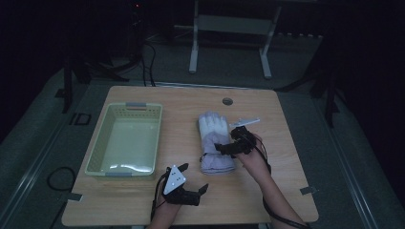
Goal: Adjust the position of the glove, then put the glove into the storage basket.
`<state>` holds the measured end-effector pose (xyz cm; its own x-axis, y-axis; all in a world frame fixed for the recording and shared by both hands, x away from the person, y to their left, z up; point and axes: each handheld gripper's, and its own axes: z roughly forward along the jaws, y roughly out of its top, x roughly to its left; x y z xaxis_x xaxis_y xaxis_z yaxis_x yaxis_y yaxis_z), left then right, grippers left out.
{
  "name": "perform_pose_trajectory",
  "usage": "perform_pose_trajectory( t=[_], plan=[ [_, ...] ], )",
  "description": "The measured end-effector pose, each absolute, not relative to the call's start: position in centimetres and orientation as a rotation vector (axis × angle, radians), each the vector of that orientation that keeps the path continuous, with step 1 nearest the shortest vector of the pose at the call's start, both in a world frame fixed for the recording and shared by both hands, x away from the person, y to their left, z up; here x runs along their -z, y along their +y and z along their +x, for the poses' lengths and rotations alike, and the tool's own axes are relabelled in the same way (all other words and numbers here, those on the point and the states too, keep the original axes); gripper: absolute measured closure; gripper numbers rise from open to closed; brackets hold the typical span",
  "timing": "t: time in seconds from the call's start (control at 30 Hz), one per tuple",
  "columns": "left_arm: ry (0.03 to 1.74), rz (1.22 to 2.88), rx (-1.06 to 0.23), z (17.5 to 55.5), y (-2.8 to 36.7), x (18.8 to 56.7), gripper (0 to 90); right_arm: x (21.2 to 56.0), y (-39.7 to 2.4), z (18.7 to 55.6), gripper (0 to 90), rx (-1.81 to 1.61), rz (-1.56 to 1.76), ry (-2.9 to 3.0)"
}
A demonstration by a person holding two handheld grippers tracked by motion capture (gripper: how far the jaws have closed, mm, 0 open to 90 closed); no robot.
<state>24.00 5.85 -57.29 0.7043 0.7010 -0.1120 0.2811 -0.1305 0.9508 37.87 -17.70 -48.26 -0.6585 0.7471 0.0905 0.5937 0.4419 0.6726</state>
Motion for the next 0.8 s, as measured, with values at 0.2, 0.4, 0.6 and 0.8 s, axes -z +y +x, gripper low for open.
perform_pose_trajectory(
  t=[0.2,0.4,0.6,0.8],
  plan=[
    [0.818,1.727,-0.442,24.2,5.8,57.1,0.0,48.1,-19.4,36.9,14.9,-1.132,1.054,2.393],
    [0.824,1.746,-0.339,24.9,6.1,55.3,0.0,47.6,-21.5,36.2,15.4,-1.152,0.944,2.302],
    [0.851,1.787,-0.343,25.7,6.0,53.8,0.0,47.4,-23.5,35.8,15.4,-1.122,0.945,2.265],
    [0.885,1.825,-0.227,27.4,5.3,53.0,0.0,48.2,-24.4,36.3,16.5,-1.111,0.966,2.262]
  ],
)
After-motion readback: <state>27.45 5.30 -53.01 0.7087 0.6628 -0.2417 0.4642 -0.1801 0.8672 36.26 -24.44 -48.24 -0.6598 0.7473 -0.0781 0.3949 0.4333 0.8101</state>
